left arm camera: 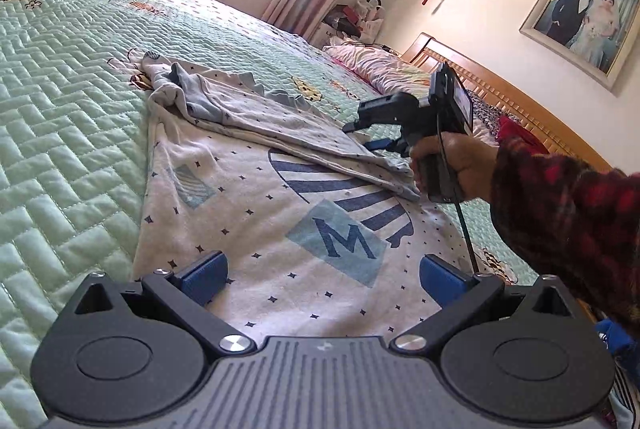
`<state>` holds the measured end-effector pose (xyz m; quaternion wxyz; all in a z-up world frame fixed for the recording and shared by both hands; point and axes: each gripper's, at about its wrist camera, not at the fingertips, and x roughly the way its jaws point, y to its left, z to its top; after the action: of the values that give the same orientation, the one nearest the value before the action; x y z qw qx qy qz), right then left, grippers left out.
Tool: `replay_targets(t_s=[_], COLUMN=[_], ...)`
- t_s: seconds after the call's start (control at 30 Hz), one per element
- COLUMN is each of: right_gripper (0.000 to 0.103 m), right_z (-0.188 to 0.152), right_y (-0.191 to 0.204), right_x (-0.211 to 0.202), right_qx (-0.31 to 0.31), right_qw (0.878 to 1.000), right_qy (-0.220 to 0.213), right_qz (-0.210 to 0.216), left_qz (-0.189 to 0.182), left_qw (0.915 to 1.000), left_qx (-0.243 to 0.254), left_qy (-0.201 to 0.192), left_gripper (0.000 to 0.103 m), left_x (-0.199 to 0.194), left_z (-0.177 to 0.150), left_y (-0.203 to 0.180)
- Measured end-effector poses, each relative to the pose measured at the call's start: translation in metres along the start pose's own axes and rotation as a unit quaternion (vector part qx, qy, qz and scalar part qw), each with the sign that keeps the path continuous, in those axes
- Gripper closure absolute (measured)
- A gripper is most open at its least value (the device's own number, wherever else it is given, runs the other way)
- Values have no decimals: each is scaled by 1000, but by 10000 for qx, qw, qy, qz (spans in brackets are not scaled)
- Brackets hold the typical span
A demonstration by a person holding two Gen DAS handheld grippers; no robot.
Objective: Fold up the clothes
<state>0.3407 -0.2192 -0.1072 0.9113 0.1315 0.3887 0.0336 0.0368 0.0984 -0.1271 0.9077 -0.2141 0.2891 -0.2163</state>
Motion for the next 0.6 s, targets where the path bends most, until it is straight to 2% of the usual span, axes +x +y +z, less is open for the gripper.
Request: replay_targets(t_s=[0.13,0.23,0.33,0.4,0.47,0.6], right_gripper=[51,47,44,42,30,30], right_z=[-2,-23,-65,-83,-100,-132], right_y=[6,0,-14,-24,-33,-51], right_x=[-37,-84,-128,-133,-134,-138], right_qx=[54,141,218,269,317,414], right_qw=[9987,9968,9951,9948,9945,9933], right_qy=[-439,-524,-467,-347,-213,54], right_qz=[241,589,843,914,970,1081], left_qz=[-22,-11,20,38,68,161], left_qw=[10000,10000,10000,10000,10000,9999], left_qx=[-51,-50,-20,-4,34,-1], left_qy=[-4,-3,6,12,8,37], left_gripper=[1,1,1,1,1,1], left_x=[0,0,0,1,1,-2], left_z=[0,0,0,0,-1,1], left_y=[1,1,0,-1,-2,-5])
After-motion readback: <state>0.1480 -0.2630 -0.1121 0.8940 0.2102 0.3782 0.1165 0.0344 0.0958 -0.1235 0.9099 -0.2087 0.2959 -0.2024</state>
